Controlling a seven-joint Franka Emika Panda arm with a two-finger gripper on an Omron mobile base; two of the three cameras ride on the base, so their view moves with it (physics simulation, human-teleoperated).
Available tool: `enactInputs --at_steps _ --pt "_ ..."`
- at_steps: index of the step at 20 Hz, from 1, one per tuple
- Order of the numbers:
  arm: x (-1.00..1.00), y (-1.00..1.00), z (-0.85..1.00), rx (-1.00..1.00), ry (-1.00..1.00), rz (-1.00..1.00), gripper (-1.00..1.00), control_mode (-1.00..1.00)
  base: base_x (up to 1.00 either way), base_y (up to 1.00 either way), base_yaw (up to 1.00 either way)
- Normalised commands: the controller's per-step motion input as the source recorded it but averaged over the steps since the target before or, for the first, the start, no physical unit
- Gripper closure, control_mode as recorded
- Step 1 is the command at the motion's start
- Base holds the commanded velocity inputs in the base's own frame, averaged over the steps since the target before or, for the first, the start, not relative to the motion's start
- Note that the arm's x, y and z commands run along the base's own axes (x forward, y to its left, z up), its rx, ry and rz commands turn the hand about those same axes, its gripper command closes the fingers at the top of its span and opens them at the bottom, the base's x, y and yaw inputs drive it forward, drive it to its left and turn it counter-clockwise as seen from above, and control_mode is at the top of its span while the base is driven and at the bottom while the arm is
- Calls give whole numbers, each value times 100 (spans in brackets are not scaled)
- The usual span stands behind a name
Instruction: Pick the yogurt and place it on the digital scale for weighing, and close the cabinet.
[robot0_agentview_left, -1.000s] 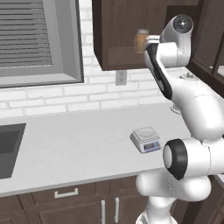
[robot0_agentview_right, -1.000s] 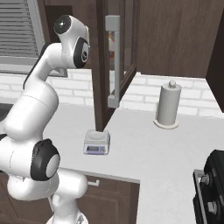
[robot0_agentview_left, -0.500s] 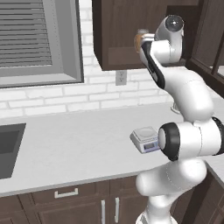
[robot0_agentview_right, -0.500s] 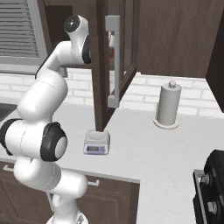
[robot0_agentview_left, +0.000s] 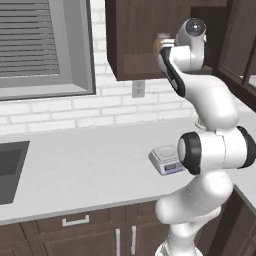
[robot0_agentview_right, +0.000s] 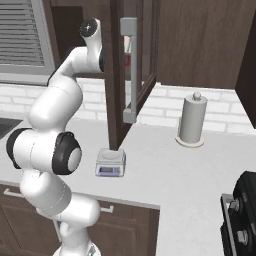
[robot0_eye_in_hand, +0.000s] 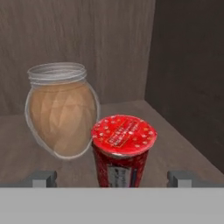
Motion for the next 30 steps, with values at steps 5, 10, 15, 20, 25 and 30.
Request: enactInputs --at_steps 5,10,15,20,25,30 --pt "19 -10 -12 0 0 0 -100 -100 0 0 0" --pt "17 -7 -5 0 0 0 -100 -100 0 0 0" --pt "24 -2 -11 0 0 0 100 -100 0 0 0" --pt "14 0 -5 0 0 0 100 -100 0 0 0" --pt "-23 2 -2 1 -4 1 100 -100 0 0 0" --pt "-100 28 0 12 -6 18 100 -100 0 0 0"
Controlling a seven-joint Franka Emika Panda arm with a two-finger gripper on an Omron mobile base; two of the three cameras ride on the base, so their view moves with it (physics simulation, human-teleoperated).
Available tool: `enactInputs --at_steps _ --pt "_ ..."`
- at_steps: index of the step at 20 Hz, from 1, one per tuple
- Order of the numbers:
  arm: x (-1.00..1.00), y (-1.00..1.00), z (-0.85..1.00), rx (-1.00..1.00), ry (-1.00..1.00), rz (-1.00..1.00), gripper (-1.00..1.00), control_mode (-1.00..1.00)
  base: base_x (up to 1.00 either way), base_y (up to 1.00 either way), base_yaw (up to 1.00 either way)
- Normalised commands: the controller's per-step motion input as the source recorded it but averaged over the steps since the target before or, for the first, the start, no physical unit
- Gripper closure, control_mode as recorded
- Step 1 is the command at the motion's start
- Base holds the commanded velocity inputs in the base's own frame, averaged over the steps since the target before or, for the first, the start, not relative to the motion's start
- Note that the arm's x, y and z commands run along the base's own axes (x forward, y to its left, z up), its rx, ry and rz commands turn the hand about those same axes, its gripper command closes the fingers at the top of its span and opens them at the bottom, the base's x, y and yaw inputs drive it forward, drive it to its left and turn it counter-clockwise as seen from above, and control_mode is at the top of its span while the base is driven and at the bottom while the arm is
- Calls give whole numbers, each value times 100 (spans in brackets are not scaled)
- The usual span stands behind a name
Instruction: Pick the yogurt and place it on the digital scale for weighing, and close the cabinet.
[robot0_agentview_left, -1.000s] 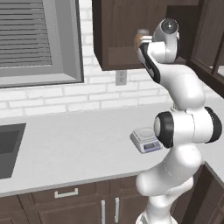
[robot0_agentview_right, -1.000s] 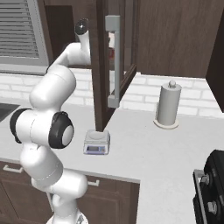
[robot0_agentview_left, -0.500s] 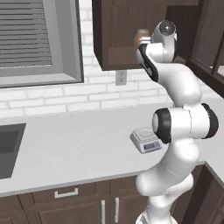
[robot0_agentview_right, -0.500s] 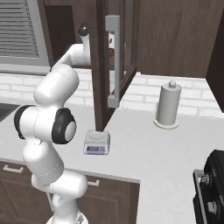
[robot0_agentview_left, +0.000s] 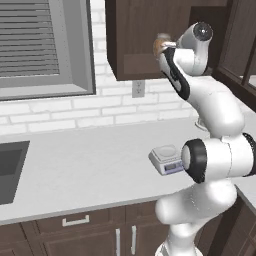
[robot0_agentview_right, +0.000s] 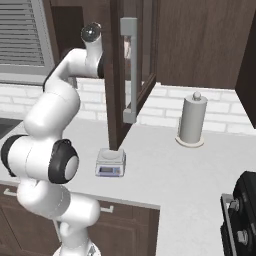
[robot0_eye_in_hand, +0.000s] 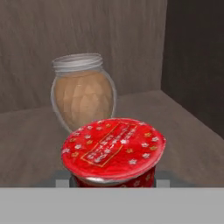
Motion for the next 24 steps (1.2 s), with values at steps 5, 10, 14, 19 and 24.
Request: enactInputs --at_steps 5,10,14,19,24 --pt "-100 77 -11 7 -2 21 100 -100 0 0 0" --pt "-100 80 -75 0 -25 21 100 -100 0 0 0" --pt "-100 42 -83 -1 -11 31 100 -100 0 0 0" --pt "-21 15 -67 0 -6 32 100 -100 0 0 0" --pt "25 0 -54 0 -1 25 100 -100 0 0 0"
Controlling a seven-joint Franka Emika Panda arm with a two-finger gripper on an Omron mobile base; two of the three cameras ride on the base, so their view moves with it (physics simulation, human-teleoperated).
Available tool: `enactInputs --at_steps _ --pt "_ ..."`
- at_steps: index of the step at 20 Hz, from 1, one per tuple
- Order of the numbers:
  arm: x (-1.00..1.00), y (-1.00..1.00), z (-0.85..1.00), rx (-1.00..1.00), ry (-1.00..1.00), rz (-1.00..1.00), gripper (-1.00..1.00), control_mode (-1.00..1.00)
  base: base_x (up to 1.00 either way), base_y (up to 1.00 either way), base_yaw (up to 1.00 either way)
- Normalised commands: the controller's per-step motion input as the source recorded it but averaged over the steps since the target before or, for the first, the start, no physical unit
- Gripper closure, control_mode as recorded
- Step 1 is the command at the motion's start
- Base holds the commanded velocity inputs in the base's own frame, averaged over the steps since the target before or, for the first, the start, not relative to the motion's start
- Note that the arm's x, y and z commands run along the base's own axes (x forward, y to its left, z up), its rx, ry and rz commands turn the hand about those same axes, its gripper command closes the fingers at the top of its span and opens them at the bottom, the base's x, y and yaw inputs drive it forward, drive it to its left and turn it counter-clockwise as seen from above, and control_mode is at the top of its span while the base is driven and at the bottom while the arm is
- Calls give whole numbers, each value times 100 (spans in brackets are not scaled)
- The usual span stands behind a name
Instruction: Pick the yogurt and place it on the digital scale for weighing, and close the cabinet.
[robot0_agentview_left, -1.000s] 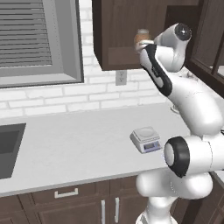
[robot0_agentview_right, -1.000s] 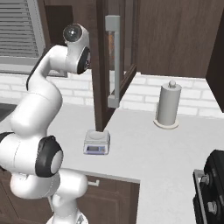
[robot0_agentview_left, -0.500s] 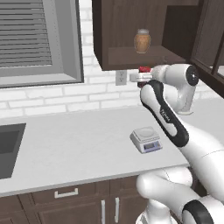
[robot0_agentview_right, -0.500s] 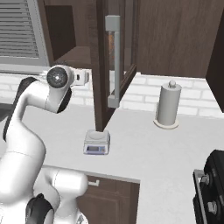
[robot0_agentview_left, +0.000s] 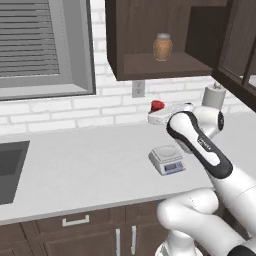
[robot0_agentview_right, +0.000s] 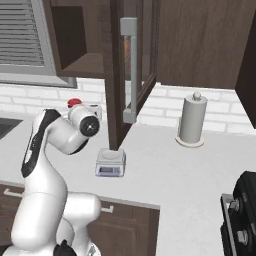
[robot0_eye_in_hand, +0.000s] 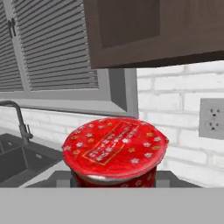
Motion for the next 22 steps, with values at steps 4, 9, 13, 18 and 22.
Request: enactInputs --at_steps 4,9,13,18,22 --pt "54 -9 -42 0 -2 12 100 -100 0 0 0" --pt "14 -54 -29 0 -1 10 100 -100 0 0 0" --pt "0 -36 -19 0 -4 8 100 -100 0 0 0" --pt "3 -43 -15 0 1 0 100 -100 0 0 0" --pt "-8 -53 -9 1 0 0 100 -100 0 0 0"
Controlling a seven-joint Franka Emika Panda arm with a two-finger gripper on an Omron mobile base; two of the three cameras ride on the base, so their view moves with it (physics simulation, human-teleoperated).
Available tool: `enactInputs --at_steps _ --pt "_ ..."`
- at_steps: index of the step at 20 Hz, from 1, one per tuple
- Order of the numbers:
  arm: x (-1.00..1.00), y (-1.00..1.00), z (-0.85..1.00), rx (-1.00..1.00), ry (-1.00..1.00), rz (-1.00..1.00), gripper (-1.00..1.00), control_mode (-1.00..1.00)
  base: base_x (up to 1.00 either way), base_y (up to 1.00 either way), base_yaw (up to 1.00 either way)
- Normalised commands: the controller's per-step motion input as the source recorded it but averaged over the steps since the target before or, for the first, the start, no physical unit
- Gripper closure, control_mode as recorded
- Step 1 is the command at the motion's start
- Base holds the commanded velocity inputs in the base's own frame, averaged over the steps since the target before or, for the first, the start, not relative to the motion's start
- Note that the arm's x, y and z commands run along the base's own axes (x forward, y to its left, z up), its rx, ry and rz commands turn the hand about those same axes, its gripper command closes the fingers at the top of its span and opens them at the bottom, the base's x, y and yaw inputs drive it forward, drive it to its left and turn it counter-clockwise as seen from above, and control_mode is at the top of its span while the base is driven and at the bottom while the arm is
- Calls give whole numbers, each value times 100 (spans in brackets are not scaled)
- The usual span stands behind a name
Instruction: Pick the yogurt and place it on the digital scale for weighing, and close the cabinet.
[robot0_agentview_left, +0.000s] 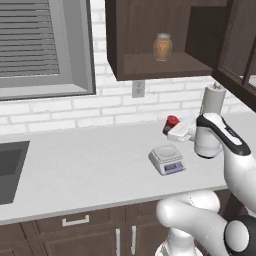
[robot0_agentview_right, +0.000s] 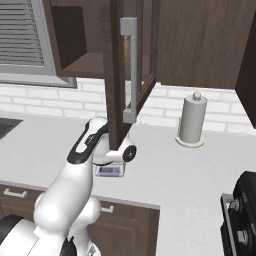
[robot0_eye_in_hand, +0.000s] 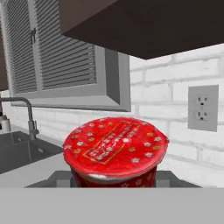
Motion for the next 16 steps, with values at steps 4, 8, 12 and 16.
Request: enactInputs --at_steps 4,8,12,16 --pt "-24 -12 -29 0 0 0 100 -100 0 0 0" --pt "-6 -22 -46 0 0 0 100 -100 0 0 0" --pt "-1 -16 -35 -4 -1 0 100 -100 0 0 0" --pt "0 0 -41 -9 7 0 100 -100 0 0 0"
